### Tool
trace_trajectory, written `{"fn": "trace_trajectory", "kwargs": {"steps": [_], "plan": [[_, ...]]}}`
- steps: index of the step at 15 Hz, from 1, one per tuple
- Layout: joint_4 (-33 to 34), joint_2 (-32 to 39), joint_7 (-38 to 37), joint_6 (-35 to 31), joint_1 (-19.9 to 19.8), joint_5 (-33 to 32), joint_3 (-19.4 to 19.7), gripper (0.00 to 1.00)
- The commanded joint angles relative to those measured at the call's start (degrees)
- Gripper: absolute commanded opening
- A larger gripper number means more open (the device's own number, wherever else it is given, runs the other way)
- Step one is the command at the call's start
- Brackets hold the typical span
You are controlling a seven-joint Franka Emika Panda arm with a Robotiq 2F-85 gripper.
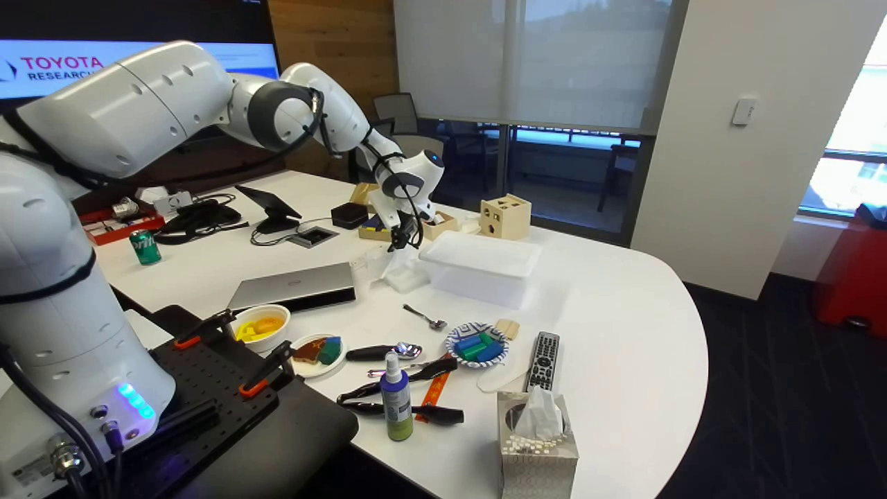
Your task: Use the white napkin to wipe the tabletop.
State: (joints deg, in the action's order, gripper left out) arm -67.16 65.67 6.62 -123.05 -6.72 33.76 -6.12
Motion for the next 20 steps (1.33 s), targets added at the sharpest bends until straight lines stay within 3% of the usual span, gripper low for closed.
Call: {"fn": "trace_trajectory", "kwargs": {"steps": [1,8,13,16,20], "plan": [[1.45,-0.51,-3.62,1.35,-0.03,-4.26,-0.32,1.0],[-4.77,-6.75,-7.69,-2.87,0.28,-9.16,1.27,1.0],[-13.68,-14.97,-13.51,-7.16,2.28,-13.15,4.21,1.0],[-19.61,-20.8,-17.96,-4.32,3.75,-16.1,6.29,1.0],[-27.76,-27.74,-16.24,-0.72,2.67,-15.46,5.21,1.0]]}}
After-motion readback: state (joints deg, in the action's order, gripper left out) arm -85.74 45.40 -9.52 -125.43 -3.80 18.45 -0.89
